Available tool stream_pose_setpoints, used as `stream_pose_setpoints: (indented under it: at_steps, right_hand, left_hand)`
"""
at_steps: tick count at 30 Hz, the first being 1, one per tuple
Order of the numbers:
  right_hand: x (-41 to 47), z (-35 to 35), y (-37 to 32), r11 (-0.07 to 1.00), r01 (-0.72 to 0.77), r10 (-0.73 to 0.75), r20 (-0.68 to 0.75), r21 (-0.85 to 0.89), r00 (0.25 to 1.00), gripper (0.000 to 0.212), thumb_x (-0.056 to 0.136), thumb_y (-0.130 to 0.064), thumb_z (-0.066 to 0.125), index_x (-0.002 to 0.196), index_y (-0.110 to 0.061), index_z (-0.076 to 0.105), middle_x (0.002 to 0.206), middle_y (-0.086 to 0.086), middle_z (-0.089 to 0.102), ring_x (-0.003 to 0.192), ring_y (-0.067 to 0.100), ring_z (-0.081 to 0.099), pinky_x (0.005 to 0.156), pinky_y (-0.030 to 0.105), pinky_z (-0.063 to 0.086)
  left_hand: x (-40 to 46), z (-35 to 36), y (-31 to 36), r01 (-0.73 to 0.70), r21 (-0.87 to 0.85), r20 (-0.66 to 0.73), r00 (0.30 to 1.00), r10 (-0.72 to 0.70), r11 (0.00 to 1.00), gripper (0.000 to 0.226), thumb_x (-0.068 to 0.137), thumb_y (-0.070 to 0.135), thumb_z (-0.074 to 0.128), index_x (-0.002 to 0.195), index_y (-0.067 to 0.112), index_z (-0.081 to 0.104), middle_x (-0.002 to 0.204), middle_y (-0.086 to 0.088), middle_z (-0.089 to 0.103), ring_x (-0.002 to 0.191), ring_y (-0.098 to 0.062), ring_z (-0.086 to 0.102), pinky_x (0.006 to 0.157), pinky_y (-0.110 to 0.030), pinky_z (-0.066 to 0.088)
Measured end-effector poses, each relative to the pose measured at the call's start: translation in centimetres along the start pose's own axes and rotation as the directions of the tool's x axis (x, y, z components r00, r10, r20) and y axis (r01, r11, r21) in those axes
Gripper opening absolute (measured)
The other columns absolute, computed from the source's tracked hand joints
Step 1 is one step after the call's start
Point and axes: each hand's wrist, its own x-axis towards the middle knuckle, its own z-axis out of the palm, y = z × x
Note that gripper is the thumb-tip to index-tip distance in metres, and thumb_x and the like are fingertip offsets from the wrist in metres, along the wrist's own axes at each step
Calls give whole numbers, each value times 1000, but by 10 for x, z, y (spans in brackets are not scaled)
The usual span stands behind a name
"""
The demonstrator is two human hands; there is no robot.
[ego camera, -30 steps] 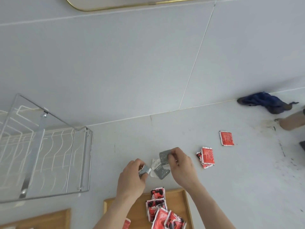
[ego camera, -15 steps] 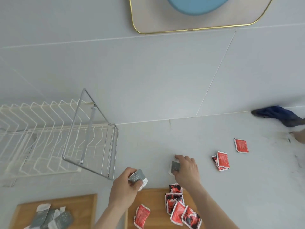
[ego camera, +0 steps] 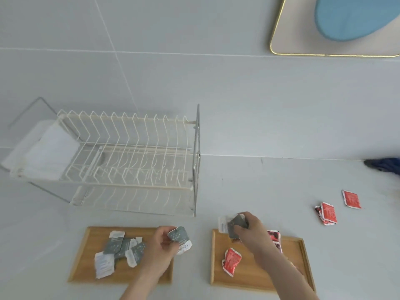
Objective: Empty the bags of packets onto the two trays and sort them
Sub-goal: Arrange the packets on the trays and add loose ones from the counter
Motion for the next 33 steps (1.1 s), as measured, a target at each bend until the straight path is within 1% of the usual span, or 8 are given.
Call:
stream_pose_setpoints:
  at_steps: [3, 7, 12, 17, 20, 24, 27, 33]
  right_hand:
    - [-21, 50, -3, 999, -36, 36, 51, 11, 998, 23, 82, 5, 66, 99, -10, 68, 97, 13, 71, 71, 22, 71, 54, 29, 60]
    - [-37, 119, -1, 997, -73, 75, 86, -21, 993, 17, 81, 2, 72, 95, -8, 70, 88, 8, 73, 60, 14, 72, 56, 29, 61]
    - [-51, 185, -4, 992, -118, 122, 100, -51, 987, 15, 86, 0, 64, 92, -10, 73, 89, 10, 72, 68, 22, 68, 54, 30, 59]
    - [-51, 224, -12, 982, 1, 3, 20, -188, 1000, 31, 80, -14, 76, 106, -25, 66, 100, 2, 71, 86, 27, 73, 66, 33, 56]
    - [-53, 232, -10, 782, 189, -268, -46, -594, 962, 49, 82, -26, 75, 127, -30, 57, 117, -6, 63, 106, 19, 65, 83, 29, 49]
    - [-65, 242, -2, 537, 415, -490, 128, -734, 862, 42, 86, -29, 65, 128, -32, 59, 125, -9, 60, 110, 21, 62, 79, 34, 55]
    - [-67, 250, 13, 428, 478, -513, 230, -767, 827, 45, 81, -22, 63, 125, -31, 59, 134, -11, 58, 115, 21, 61, 73, 33, 58]
    - [-81, 254, 18, 359, 402, -307, 300, -842, 903, 69, 90, -26, 57, 153, -30, 28, 167, -2, 19, 154, 26, 19, 119, 39, 31]
  left_hand:
    - [-4, -34, -21, 49, -59, -29, 998, -51, 997, 32, 82, -1, 71, 103, 22, 64, 94, -3, 77, 82, -22, 74, 73, -42, 59]
    - [-3, -75, -48, 99, -133, -84, 990, -110, 986, 35, 82, 3, 73, 99, 30, 61, 90, 5, 78, 83, -19, 74, 82, -44, 57]
    - [4, -119, -72, 79, -120, -137, 986, -95, 990, 33, 85, 7, 73, 104, 30, 59, 90, 7, 76, 82, -14, 73, 70, -31, 52]
    - [19, -147, -89, 16, -5, -94, 995, -17, 1000, 35, 86, 9, 73, 106, 31, 55, 98, 13, 73, 85, -9, 71, 81, -44, 61]
    - [20, -155, -94, -128, 170, -117, 982, 149, 977, 44, 86, 10, 72, 122, 27, 54, 111, 16, 66, 96, -4, 67, 86, -30, 55]
    - [16, -160, -97, -311, 452, -53, 926, 373, 836, 43, 85, 17, 69, 123, 34, 57, 119, 17, 62, 115, -13, 57, 96, -29, 47]
    - [13, -160, -101, -443, 605, 121, 872, 474, 662, 45, 78, 19, 70, 116, 39, 60, 122, 23, 57, 120, -9, 51, 98, -28, 46]
    - [12, -161, -119, -513, 699, 202, 810, 550, 498, 53, 52, 29, 87, 101, 37, 69, 121, 13, 64, 121, -12, 46, 83, -31, 60]
